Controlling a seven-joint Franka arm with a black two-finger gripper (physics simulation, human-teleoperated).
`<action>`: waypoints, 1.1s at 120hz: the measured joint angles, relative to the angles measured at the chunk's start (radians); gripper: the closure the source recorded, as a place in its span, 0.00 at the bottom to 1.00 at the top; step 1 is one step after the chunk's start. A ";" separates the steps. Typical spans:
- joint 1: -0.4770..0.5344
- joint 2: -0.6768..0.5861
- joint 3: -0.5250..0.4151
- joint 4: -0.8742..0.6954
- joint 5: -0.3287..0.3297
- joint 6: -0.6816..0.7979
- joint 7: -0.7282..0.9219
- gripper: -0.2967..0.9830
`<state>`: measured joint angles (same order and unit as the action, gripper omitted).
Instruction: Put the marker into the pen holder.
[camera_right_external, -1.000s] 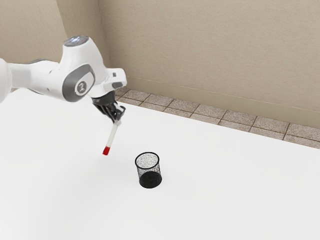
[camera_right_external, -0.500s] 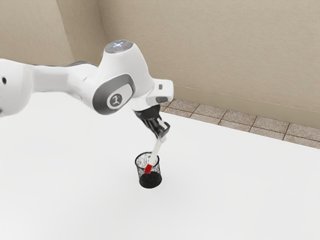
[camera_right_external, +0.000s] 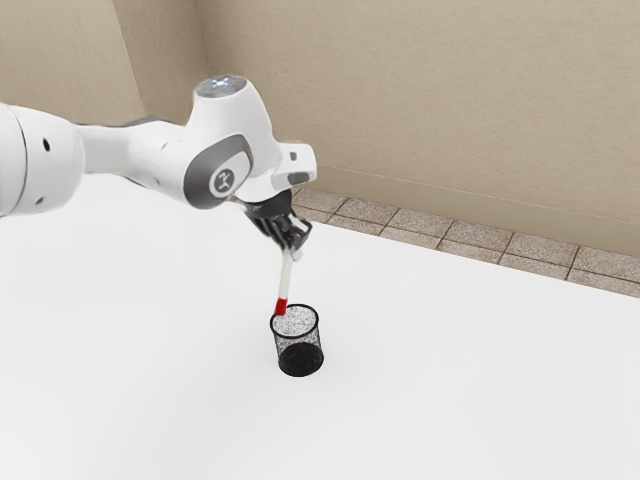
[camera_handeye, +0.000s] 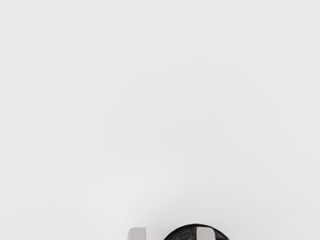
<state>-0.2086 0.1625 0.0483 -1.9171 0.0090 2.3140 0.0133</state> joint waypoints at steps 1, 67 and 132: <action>0.000 0.002 0.000 0.001 0.000 0.000 0.000 0.83; 0.002 0.082 -0.029 0.014 -0.028 -0.002 0.007 0.66; 0.189 -0.166 0.048 0.308 -0.031 -0.634 0.285 0.27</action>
<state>-0.0193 -0.0033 0.0962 -1.6093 -0.0216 1.6803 0.2988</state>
